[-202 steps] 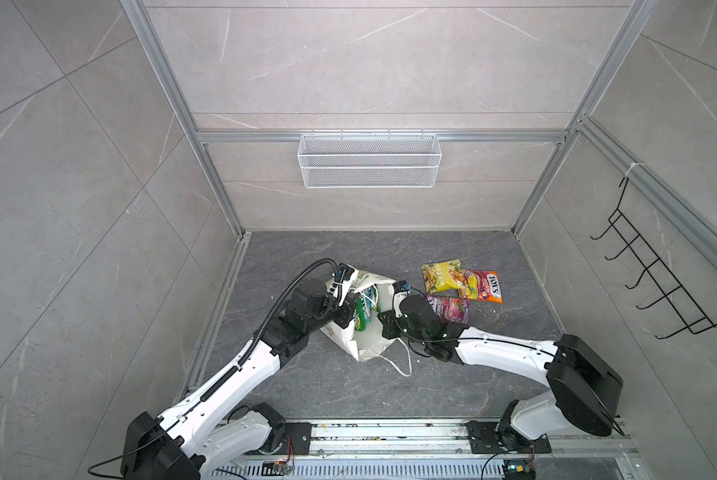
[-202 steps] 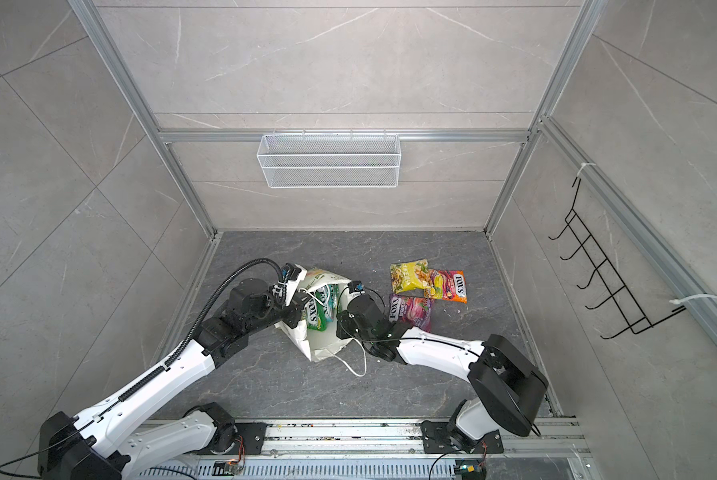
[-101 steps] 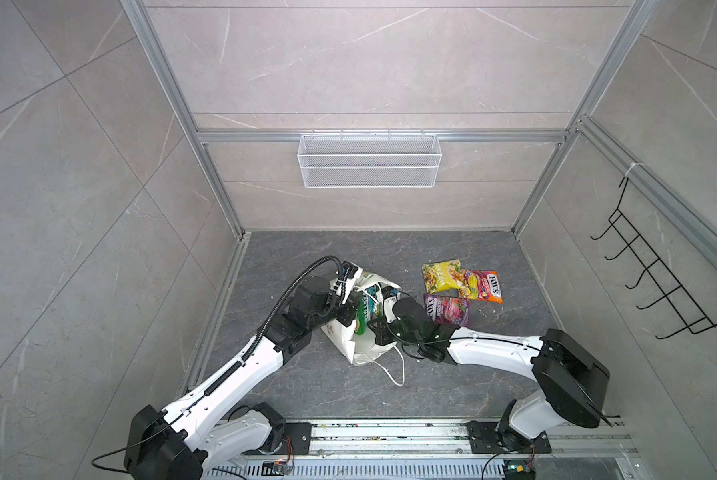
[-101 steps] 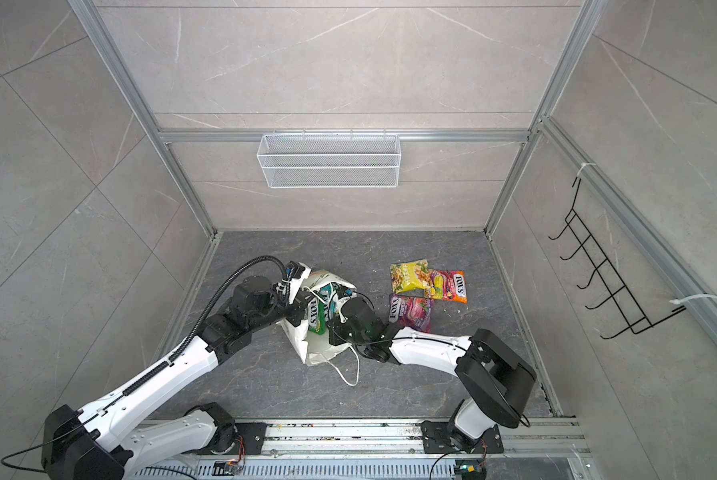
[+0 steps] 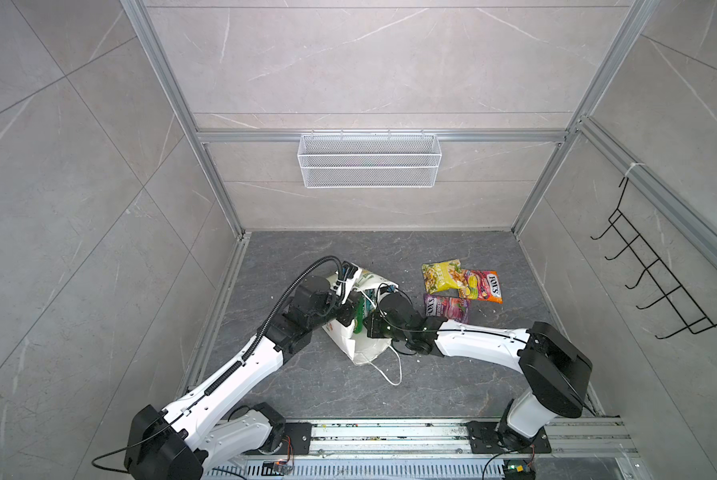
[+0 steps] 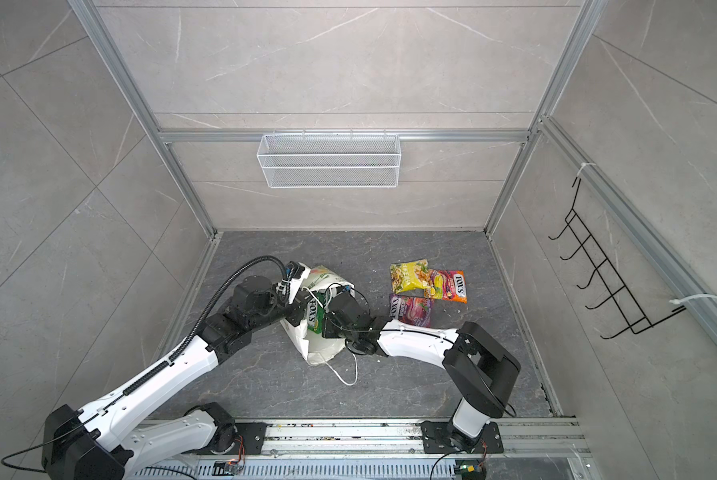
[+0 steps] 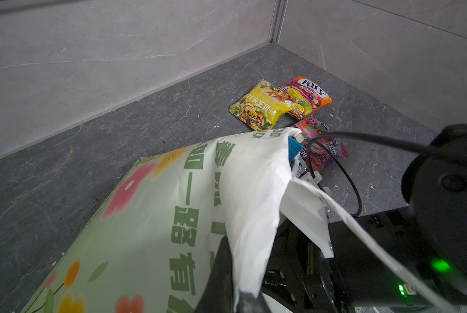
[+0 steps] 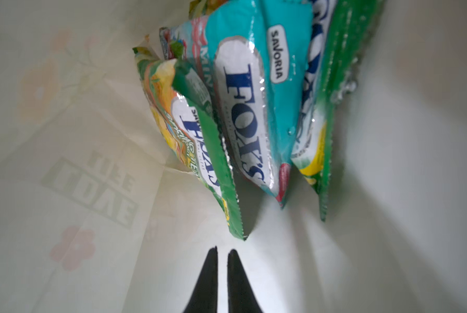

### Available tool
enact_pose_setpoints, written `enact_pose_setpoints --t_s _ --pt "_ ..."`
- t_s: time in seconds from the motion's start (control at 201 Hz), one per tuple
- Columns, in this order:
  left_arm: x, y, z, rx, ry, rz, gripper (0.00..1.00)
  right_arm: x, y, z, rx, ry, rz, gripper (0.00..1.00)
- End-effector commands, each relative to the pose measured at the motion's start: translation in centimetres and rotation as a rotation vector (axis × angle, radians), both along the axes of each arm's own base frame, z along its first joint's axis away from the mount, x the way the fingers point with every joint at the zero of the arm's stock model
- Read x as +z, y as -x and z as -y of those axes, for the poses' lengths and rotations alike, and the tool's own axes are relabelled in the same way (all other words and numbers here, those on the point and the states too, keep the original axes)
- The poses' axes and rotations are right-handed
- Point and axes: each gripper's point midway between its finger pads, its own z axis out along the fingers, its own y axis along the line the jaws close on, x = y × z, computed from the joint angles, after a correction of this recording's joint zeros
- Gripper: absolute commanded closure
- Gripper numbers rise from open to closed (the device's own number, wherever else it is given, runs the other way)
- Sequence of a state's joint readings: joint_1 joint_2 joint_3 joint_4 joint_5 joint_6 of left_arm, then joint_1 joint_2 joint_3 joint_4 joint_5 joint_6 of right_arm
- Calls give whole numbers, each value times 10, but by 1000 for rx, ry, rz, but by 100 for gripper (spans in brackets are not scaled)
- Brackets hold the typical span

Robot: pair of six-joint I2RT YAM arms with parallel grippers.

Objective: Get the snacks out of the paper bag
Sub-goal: 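Close the right gripper on the green FOX'S Spring Tea pack inside the bag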

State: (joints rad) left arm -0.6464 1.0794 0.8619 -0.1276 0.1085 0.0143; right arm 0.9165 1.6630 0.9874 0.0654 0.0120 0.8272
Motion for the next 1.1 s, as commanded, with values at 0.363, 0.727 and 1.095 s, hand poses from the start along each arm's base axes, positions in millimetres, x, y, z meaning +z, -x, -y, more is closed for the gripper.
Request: enact_pose_setpoints --t_s 0.363,0.727,1.095 --pt "39 2 11 -40 95 90 100 18 16 -5 -133 -85 -197 87" --pt "38 7 11 -47 102 87 100 5 -3 -19 -156 -74 -134 82" --pt "38 6 9 -45 89 106 100 0 -22 -20 -123 42 70 61"
